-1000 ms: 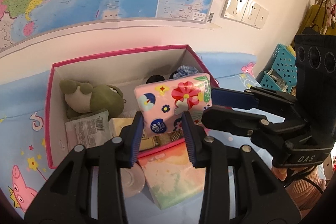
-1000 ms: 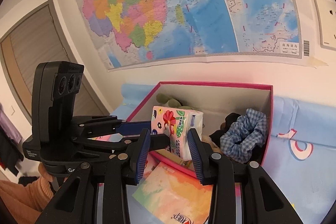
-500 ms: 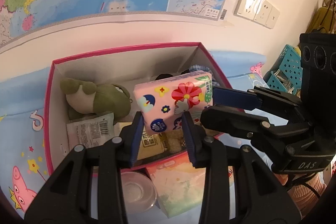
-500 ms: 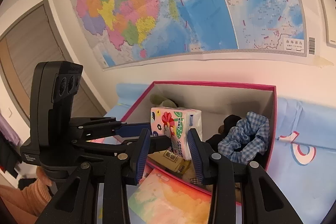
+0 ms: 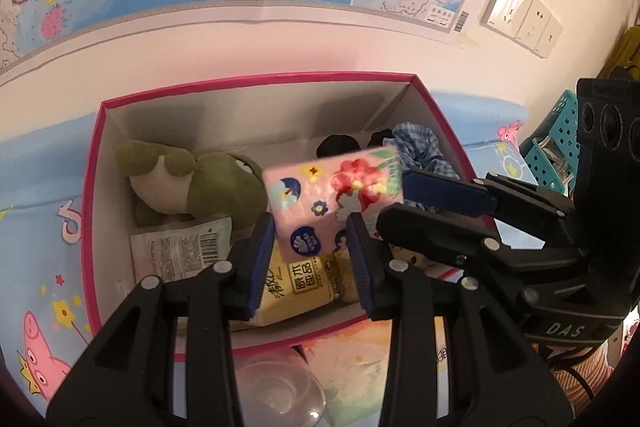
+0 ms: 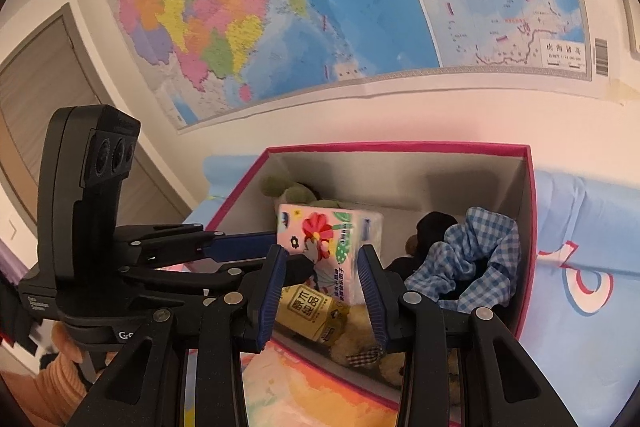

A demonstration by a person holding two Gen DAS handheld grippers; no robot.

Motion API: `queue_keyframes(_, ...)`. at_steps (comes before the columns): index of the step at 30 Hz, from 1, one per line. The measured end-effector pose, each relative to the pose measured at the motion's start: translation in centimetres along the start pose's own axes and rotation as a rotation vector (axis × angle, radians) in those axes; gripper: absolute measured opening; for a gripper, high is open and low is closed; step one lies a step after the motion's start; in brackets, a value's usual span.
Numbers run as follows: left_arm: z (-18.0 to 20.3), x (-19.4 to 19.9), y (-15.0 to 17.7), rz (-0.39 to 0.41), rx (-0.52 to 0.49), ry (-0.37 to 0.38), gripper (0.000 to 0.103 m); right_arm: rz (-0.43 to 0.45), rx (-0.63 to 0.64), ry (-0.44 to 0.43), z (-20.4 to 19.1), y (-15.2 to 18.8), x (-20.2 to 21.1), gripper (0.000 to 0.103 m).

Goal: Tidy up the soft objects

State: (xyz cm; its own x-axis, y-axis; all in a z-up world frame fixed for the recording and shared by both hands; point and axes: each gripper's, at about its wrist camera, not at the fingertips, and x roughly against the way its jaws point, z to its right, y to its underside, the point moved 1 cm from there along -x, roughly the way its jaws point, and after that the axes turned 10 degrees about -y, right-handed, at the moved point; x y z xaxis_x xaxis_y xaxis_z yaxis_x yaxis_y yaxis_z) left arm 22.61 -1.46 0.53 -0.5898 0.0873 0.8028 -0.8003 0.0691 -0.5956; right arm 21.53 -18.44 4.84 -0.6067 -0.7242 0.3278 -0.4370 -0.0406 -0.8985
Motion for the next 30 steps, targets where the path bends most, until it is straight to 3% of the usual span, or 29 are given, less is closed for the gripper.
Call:
queue_keyframes(11,-0.3,2.4,0.9,0.07,-0.007,-0.004,0.039,-0.016,0.007,0.024,0.1,0.5,0.0,0.04)
queue_keyframes(14,-0.2,3.6,1.7,0.101,-0.013,-0.006,0.043,-0.01,0.014,0.023,-0.1,0.9,0.8,0.042)
queue_keyframes(17,-0.3,5.2,2.7,0.152,-0.009,-0.004,0.051,-0.001,0.038,0.024,-0.8,1.5,1.9,0.05)
queue_keyframes(19,-0.3,6.3,3.4,0.192,-0.005,-0.005,0.063,0.01,0.057,0.021,-1.7,2.1,2.8,0.054)
queue_keyframes(23,-0.5,8.8,5.6,0.273,0.001,-0.034,0.08,0.045,0.115,0.04,-3.6,3.7,4.8,0.072)
queue_keyframes(26,-0.8,10.0,7.6,0.317,0.015,-0.077,0.102,0.075,0.156,0.077,-5.0,5.6,6.1,0.089)
queue_keyframes(30,-1.2,10.3,10.1,0.301,0.049,-0.169,0.103,0.093,0.167,0.136,-6.2,8.2,6.8,0.103)
